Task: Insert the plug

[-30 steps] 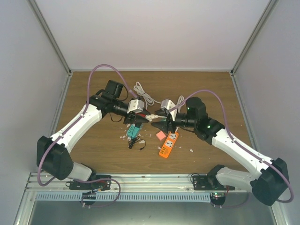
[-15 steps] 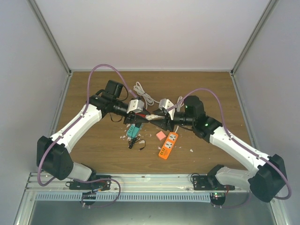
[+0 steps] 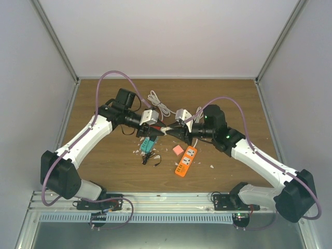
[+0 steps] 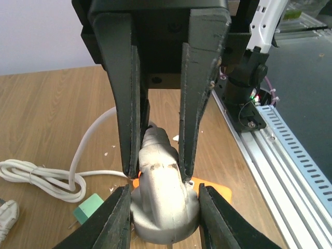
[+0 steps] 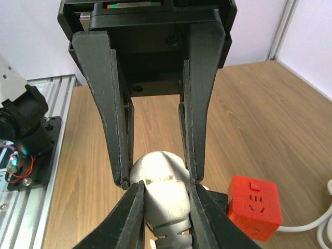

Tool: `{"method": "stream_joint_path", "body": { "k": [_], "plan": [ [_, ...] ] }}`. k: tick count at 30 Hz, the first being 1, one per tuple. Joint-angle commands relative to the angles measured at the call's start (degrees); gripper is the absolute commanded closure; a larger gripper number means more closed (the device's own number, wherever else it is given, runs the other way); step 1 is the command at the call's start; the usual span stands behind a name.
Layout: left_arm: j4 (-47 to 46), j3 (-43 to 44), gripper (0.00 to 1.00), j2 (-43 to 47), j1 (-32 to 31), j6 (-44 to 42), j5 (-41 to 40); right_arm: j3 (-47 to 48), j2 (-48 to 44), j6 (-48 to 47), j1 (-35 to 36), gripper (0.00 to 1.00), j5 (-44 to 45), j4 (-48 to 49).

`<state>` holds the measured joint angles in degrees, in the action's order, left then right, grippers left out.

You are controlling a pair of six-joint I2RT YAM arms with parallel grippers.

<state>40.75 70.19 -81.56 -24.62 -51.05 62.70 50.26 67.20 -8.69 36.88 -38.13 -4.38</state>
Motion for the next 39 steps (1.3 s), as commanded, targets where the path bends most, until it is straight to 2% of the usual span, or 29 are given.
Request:
{"method": "stream_joint_path", "body": {
  "k": [1,3,5,10,11,12,13,17,21,23,26,28,33,39],
  "plan": [
    [-3.81,0.14,0.72,1.63,0.61,0.98,2.23,1.76,0.06,0.62,-0.32,0.89,-0.54,1.36],
    [-4.52,-0.23,0.72,2.27,1.11,1.5,2.47,1.89,0.4,0.42,-0.45,0.98,-1.12,1.05],
    [-5.83,-0.76,0.7,2.99,1.73,2.38,2.75,1.79,0.7,0.24,-0.66,0.99,-2.08,0.79],
    [-11.6,-2.77,0.44,4.68,3.72,6.99,2.47,0.65,0.5,0.23,-0.81,0.99,-2.43,1.98],
    [-12.7,-3.04,0.2,4.86,3.99,8.09,2.39,0.38,0.29,0.39,-0.82,1.0,-2.17,2.43],
    [-13.87,-3.32,0.03,4.98,4.43,9.19,2.21,-0.02,0.16,0.62,-0.77,1.0,-1.59,3.14],
    [-15.33,-3.68,0.01,5.0,4.95,10.63,2.09,-0.3,-0.01,0.85,-0.77,1.0,-1.06,3.6],
    [-23.47,-5.99,0.01,5.17,8.02,18.59,2.6,-1.62,0.14,2.38,-0.97,0.99,2.58,6.17],
    [-40.36,-11.85,0.01,5.66,12.54,32.32,0.74,-1.43,2.69,3.66,-1.16,1.0,8.65,7.23],
    [-48.57,-15.74,0.01,5.91,15.03,40.5,-4.21,-1.2,4.3,3.94,-1.16,0.99,12.57,7.7],
    [-56.91,-21.64,0.01,6.4,16.58,51.39,-17.15,0.54,7.44,3.21,-1.11,1.0,17.31,6.84],
    [-59.89,-25.1,0.01,6.35,16.79,54.49,-21.68,2.22,9.54,2.42,-1.18,1.0,19.21,6.04],
    [-68.59,-31.06,0.01,5.38,16.77,60.47,-23.46,7.72,14.97,0.88,-1.36,0.99,21.13,3.44],
    [-72.24,-34.44,0.01,2.38,16.59,63.32,-26.95,14.35,21.01,-0.11,-1.33,0.99,19.0,-2.38]
  ]
}}
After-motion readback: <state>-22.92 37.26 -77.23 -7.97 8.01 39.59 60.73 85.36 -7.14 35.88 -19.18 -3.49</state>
